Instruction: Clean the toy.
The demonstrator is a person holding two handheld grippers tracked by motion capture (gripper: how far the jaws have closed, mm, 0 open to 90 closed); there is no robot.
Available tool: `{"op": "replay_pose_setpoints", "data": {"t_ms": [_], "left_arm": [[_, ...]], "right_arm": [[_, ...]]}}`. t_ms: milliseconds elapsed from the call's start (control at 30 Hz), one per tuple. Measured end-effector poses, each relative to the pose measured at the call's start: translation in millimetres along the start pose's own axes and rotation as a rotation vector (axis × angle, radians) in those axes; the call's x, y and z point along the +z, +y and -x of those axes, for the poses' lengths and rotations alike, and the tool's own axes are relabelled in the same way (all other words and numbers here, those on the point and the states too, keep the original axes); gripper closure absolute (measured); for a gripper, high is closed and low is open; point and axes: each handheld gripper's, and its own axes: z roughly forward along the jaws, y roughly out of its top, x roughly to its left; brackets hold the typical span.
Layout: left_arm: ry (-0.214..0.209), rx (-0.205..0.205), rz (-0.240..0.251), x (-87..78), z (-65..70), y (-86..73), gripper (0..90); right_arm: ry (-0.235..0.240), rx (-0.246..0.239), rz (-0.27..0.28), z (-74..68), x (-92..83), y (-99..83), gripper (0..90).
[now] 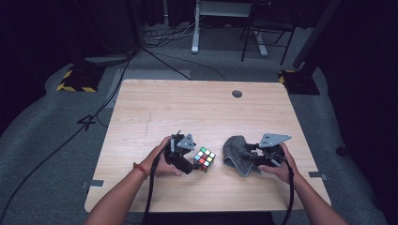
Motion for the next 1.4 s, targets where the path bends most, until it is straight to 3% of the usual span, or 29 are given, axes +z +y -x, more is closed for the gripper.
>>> {"op": "replay_pose_setpoints", "data": {"t_ms": [133, 200, 333, 433, 567, 633, 667, 733, 800, 900, 967, 1033, 1100, 1267, 1400], "left_arm": [[-0.010, 0.071, -0.043, 11.5, 1.9, 10.2, 15.7], [-0.018, 0.090, -0.060, 17.8, 3.2, 12.7, 15.0], [-0.047, 0.078, -0.048, 20.5, 4.8, 14.1, 13.9], [-0.055, 0.059, -0.047, 18.7, 7.3, 14.5, 19.1], [-0.069, 0.083, -0.051, 17.4, 15.8, 15.3, 26.3], [-0.103, 0.096, -0.055, 17.2, 19.8, 16.2, 27.7], [-0.108, 0.100, -0.059, 18.0, 21.4, 16.9, 29.6], [-0.074, 0.106, -0.084, 21.9, 22.6, 19.4, 21.3], [-0.070, 0.100, -0.089, 25.8, 21.3, 21.3, 14.4], [-0.096, 0.111, -0.082, 28.4, 22.8, 24.1, 16.0], [-0.085, 0.114, -0.084, 30.8, 25.1, 24.7, 19.9], [-0.118, 0.111, -0.086, 33.9, 25.4, 25.1, 20.8], [-0.100, 0.125, -0.089, 36.7, 27.8, 25.3, 22.7], [-0.103, 0.124, -0.077, 36.6, 27.5, 21.5, 22.4], [-0.106, 0.106, -0.069, 35.9, 26.3, 19.0, 22.3]], "right_arm": [[0.013, 0.012, 0.031, -0.7, -5.4, 3.9, 41.3], [0.019, -0.009, 0.037, -4.8, -6.2, 6.9, 39.0], [0.041, -0.045, 0.046, -17.3, -5.2, 14.6, 39.5], [0.058, -0.071, 0.046, -28.3, 0.5, 21.1, 37.3], [0.064, -0.121, -0.010, -45.0, 19.5, 25.4, 32.8], [0.072, -0.139, -0.034, -50.4, 27.8, 26.0, 32.6], [0.076, -0.141, -0.044, -51.4, 31.2, 25.6, 32.6], [0.081, -0.143, -0.062, -52.5, 35.1, 23.7, 32.4], [0.076, -0.136, -0.068, -51.4, 36.7, 21.7, 32.2], [0.080, -0.133, -0.063, -49.8, 36.3, 21.6, 32.5], [0.090, -0.124, -0.058, -49.3, 37.8, 21.5, 32.3], [0.091, -0.124, -0.062, -50.2, 39.9, 21.4, 32.4], [0.098, -0.127, -0.058, -51.8, 40.8, 21.3, 32.4], [0.102, -0.120, -0.058, -53.1, 41.9, 21.0, 32.2], [0.091, -0.114, -0.046, -53.1, 43.2, 22.2, 32.1]]}}
